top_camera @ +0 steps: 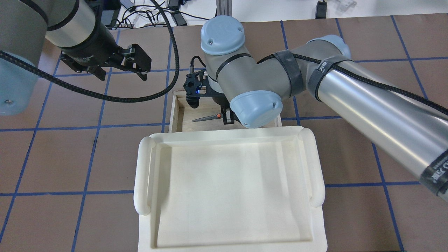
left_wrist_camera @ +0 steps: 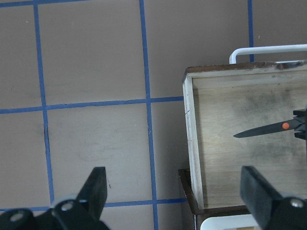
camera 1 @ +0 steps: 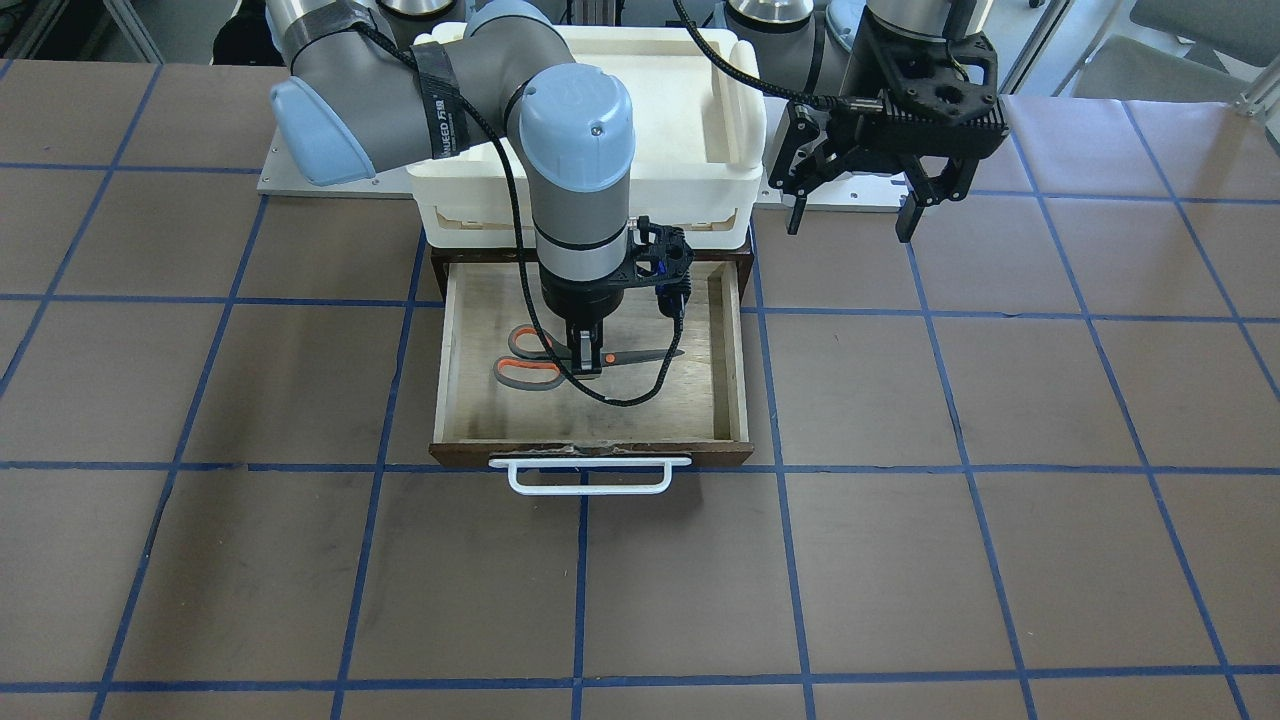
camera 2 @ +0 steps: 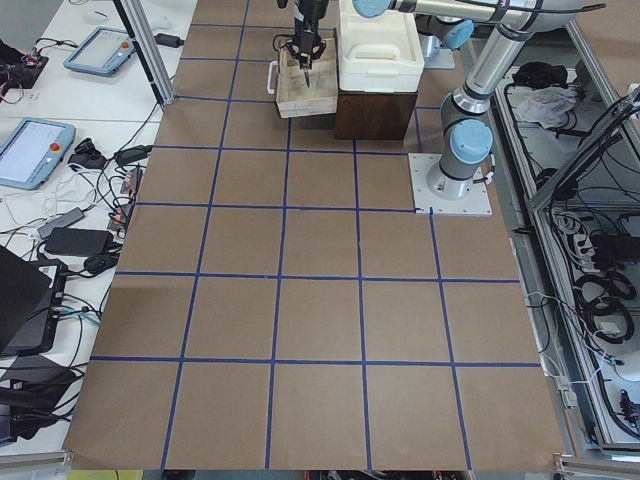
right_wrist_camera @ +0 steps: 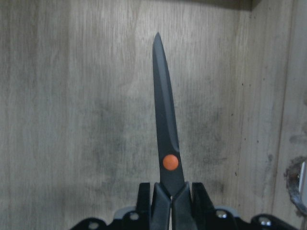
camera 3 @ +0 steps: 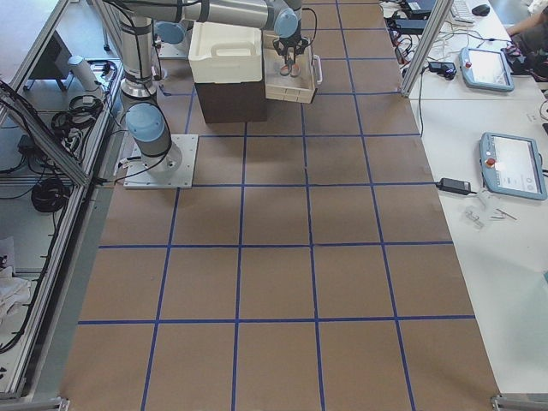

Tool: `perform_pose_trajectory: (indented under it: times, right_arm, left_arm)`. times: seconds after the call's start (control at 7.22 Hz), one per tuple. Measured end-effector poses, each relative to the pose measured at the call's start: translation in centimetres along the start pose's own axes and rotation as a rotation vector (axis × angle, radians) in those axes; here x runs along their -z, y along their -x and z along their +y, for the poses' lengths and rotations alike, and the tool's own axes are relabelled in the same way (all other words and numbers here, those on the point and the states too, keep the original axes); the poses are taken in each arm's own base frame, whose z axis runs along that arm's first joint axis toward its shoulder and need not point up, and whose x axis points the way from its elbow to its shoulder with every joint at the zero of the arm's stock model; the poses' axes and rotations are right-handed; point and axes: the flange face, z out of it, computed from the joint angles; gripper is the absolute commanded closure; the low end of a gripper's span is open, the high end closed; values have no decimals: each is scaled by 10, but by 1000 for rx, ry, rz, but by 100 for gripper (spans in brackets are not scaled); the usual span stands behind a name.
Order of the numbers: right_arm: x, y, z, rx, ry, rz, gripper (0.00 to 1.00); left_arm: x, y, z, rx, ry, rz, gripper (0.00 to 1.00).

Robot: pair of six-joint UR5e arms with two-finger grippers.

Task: Put scissors in drawer and close it
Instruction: 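Lower the scissors into the drawer and open the right gripper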

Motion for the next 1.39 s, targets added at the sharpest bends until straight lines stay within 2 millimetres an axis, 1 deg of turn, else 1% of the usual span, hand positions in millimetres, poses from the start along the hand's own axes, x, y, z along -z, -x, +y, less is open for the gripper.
perform_pose_trajectory:
  times: [0.42, 0.55, 0.69, 0.83, 0.97, 1.11, 1.39]
  right_arm:
    - [-8, 1, 0, -7, 6, -15, 100]
    - [-14, 3, 1, -10, 11, -25, 98]
    - [-19, 6, 2, -15, 15, -35, 83]
    - [-21, 7, 2, -20, 15, -40, 50]
    - [-23, 8, 2, -24, 13, -44, 29]
    - [-23, 9, 1, -29, -1, -50, 0]
    - [-15, 9, -1, -51, -23, -48, 0]
  left_arm:
    - [4, 1, -1, 2, -8, -2, 0]
    - [6, 1, -1, 4, -11, -2, 0]
    - [6, 2, -2, 7, -12, 0, 0]
    - [4, 2, -4, 11, -10, 2, 0]
    - [3, 2, -4, 12, -8, 0, 0]
    - [2, 1, -6, 13, -7, -5, 0]
    - [-2, 1, -9, 17, 1, -10, 0]
